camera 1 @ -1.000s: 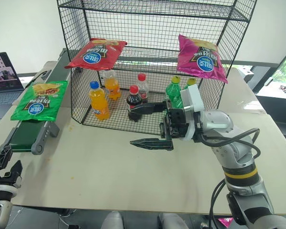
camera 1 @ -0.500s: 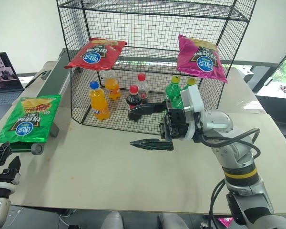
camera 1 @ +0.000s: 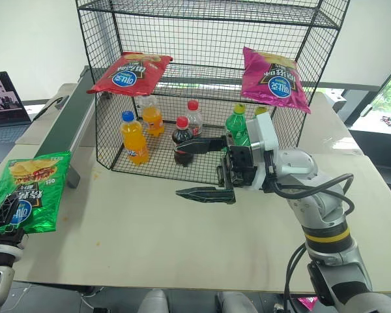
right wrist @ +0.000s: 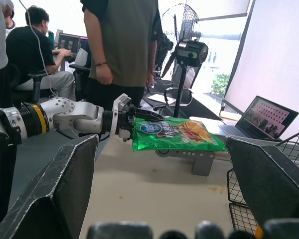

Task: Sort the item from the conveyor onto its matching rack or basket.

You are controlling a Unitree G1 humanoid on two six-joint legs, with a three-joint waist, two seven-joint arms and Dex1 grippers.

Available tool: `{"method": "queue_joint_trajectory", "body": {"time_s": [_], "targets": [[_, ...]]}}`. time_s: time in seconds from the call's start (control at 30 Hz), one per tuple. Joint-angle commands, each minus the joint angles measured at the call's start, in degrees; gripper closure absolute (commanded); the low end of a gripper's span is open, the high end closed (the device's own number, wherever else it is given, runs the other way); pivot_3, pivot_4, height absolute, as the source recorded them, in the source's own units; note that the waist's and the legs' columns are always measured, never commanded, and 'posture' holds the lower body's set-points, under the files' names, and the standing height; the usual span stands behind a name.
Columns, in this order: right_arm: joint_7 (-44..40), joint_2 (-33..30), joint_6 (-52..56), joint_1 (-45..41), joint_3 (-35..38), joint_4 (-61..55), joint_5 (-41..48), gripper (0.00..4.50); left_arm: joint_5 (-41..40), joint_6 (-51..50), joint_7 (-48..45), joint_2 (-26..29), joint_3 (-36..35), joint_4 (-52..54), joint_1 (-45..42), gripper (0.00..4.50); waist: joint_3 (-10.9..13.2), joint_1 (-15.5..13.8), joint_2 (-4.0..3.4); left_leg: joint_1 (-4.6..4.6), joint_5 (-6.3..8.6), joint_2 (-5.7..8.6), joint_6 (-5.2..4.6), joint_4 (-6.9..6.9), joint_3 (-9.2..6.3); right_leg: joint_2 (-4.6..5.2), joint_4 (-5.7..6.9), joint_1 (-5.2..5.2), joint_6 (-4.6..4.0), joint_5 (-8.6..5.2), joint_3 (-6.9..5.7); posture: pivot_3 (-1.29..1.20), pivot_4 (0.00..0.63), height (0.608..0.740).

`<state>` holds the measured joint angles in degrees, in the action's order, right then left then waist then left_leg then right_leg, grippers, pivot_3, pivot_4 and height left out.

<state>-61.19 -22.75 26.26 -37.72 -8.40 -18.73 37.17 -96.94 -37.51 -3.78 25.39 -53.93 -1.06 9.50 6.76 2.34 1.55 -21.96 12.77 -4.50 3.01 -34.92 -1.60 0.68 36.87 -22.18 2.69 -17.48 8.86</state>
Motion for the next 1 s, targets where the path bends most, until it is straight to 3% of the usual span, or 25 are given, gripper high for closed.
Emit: {"method": "queue_joint_trajectory", "body": {"time_s": [0.03, 0.2, 0.4, 0.53, 0.7, 0.9, 1.0], "targets": [[0.2, 0.3, -1.7, -1.0, 1.1, -0.5, 0.1, 0.00, -0.2, 0.0, -1.2, 1.1, -0.9, 0.4, 0.1, 2.55, 0.0, 0.0, 0.00, 0.00, 0.00, 0.00, 0.00, 0.00, 0.00, 0.00, 0.00, 0.00, 0.00, 0.00, 0.00, 0.00, 0.150, 0.740], [1.1, 0.5, -1.7, -0.5, 1.5, -0.6, -0.1, 0.00, -2.4, -0.5, 0.3, 1.6, -1.4, 4.5, 0.8, 4.46, 0.0, 0.0, 0.00, 0.00, 0.00, 0.00, 0.00, 0.03, 0.00, 0.00, -0.01, -0.01, 0.00, 0.00, 0.00, 0.00, 0.150, 0.740], [4.9, -0.2, -1.7, 1.1, 3.6, -1.2, -1.2, 0.00, -9.2, -1.2, 3.5, 6.7, 0.0, 16.2, -1.0, 4.46, 0.0, -0.4, 0.08, -0.05, -0.06, -0.02, 0.11, 0.03, -0.06, 0.02, -0.03, -0.01, 0.00, 0.00, -0.07, 0.00, 0.150, 0.740], [8.6, -0.8, -1.7, 2.9, 5.5, -2.2, -2.2, 0.00, -14.9, -1.0, 6.2, 10.9, 5.2, 24.4, -4.9, 4.46, 0.1, -0.6, 0.00, -0.06, -0.11, 0.02, 0.20, 0.07, -0.04, 0.08, -0.08, 0.00, 0.00, 0.00, -0.07, 0.00, 0.150, 0.740], [19.2, -0.4, -1.1, 6.4, 9.9, -6.4, -4.5, 0.00, -16.1, -2.9, 7.5, 16.3, 20.4, 30.4, -19.6, 4.46, 0.2, -1.5, -0.09, -0.13, -0.19, 0.04, 0.33, 0.09, -0.11, 0.07, -0.08, -0.05, 0.00, 0.02, -0.12, 0.00, 0.150, 0.740], [31.5, 0.4, -1.0, 8.5, 13.3, -15.1, -7.6, 0.00, -15.3, -3.5, 5.3, 12.1, 35.9, 20.6, -45.1, 4.46, 0.2, -1.4, -0.25, -0.17, -0.20, 0.09, 0.32, 0.12, -0.15, 0.05, -0.08, -0.06, 0.02, 0.02, -0.12, 0.00, 0.150, 0.740], [36.2, 0.6, -1.6, 9.1, 14.8, -18.3, -10.2, 0.00, -6.9, -3.1, -1.8, 6.2, 42.0, 9.6, -57.9, 4.46, 0.2, -1.5, -0.28, -0.17, -0.20, 0.11, 0.32, 0.10, -0.17, 0.05, -0.08, -0.04, 0.02, 0.02, -0.11, 0.00, 0.150, 0.740]]}}
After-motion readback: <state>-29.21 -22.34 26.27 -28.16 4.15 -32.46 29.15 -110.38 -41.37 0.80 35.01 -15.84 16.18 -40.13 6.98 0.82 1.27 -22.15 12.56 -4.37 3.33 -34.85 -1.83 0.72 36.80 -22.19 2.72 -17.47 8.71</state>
